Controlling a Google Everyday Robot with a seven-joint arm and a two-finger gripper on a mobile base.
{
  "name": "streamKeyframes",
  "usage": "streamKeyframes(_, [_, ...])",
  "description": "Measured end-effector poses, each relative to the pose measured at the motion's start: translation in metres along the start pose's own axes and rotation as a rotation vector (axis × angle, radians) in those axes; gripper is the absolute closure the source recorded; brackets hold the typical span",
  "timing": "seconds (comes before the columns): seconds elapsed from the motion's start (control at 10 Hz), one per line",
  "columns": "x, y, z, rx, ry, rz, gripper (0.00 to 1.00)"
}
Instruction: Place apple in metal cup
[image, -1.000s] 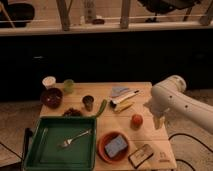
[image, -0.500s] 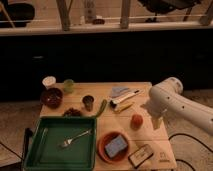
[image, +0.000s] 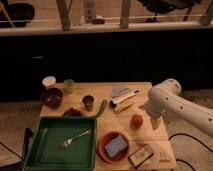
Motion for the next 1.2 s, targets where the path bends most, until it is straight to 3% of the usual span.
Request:
streamKeyframes(0.6, [-0.005,-0.001,0.018,0.010,-0.038,-0.060,0.20])
streamKeyframes(1.2, [-0.008,-0.001,0.030,0.018,-0.077,-0.074,0.20])
